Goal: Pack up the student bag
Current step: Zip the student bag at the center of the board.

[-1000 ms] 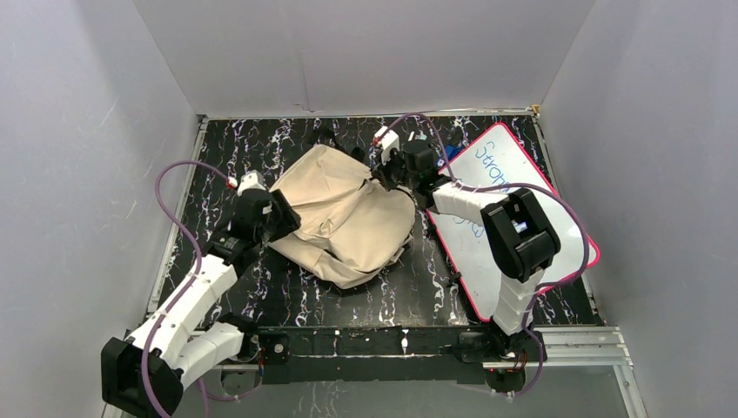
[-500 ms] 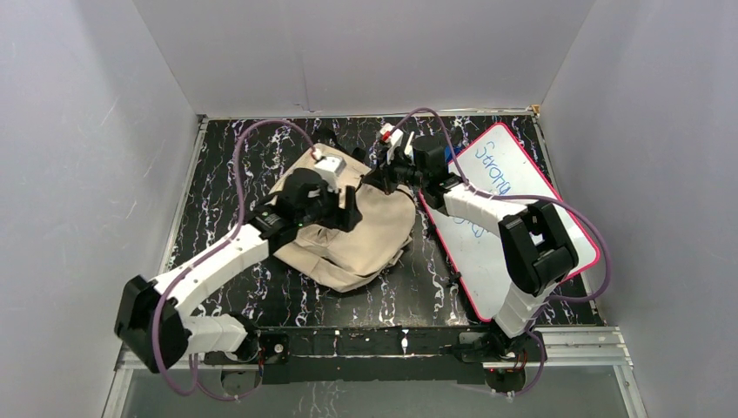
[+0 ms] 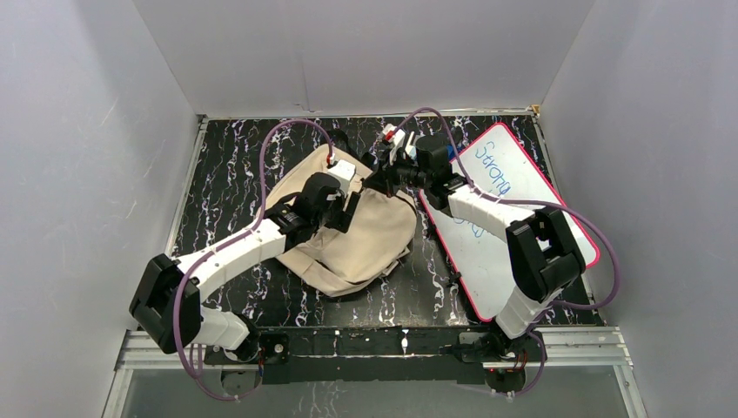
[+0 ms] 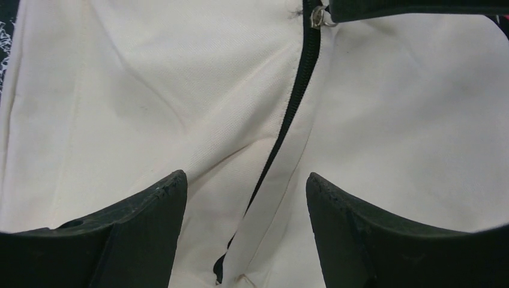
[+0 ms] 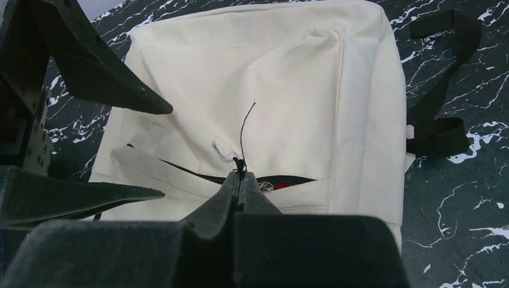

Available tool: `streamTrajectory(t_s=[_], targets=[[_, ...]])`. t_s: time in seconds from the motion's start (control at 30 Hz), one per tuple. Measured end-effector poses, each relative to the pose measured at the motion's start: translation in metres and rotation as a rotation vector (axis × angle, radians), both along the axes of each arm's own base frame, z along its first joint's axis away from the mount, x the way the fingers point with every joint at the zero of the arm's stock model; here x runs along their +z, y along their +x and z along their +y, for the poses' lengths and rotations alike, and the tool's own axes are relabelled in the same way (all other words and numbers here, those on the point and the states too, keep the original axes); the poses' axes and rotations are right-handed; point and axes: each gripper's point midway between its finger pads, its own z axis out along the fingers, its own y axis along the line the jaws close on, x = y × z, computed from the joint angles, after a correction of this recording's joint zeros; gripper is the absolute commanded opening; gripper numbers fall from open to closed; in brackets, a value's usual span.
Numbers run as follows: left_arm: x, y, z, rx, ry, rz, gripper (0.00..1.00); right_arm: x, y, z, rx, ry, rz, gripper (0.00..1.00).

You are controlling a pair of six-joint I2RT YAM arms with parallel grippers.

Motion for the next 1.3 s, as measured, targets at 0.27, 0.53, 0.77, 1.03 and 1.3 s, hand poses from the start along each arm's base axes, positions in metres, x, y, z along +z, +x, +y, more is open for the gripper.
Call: streamTrajectory(t_s=[0.27, 0.53, 0.77, 1.03, 1.3], targets=[[-0.007, -0.004, -0.003, -0.033, 0.001, 0.002, 0.58, -0.003, -0.004, -0.001, 0.003, -0.003, 0.018, 0.0], [-0.035, -0.027, -0.011, -0.082, -0.039, 0.096, 0.11, -0.006, -0.004, -0.003, -0.013, -0.011, 0.04, 0.0], [-0.041, -0.036, -0.006, -0.067, -0.059, 0.109, 0.0, -0.016, 0.014, -0.014, -0.129, -0.065, 0.027, 0.0], [-0.031, -0.04, -0.004, -0.056, -0.106, 0.087, 0.0, -0.039, 0.034, -0.026, -0.282, -0.182, 0.013, 0.0], [-0.029, -0.04, -0.004, -0.045, -0.12, 0.081, 0.0, -0.055, 0.055, -0.039, -0.39, -0.287, -0.015, 0.0]])
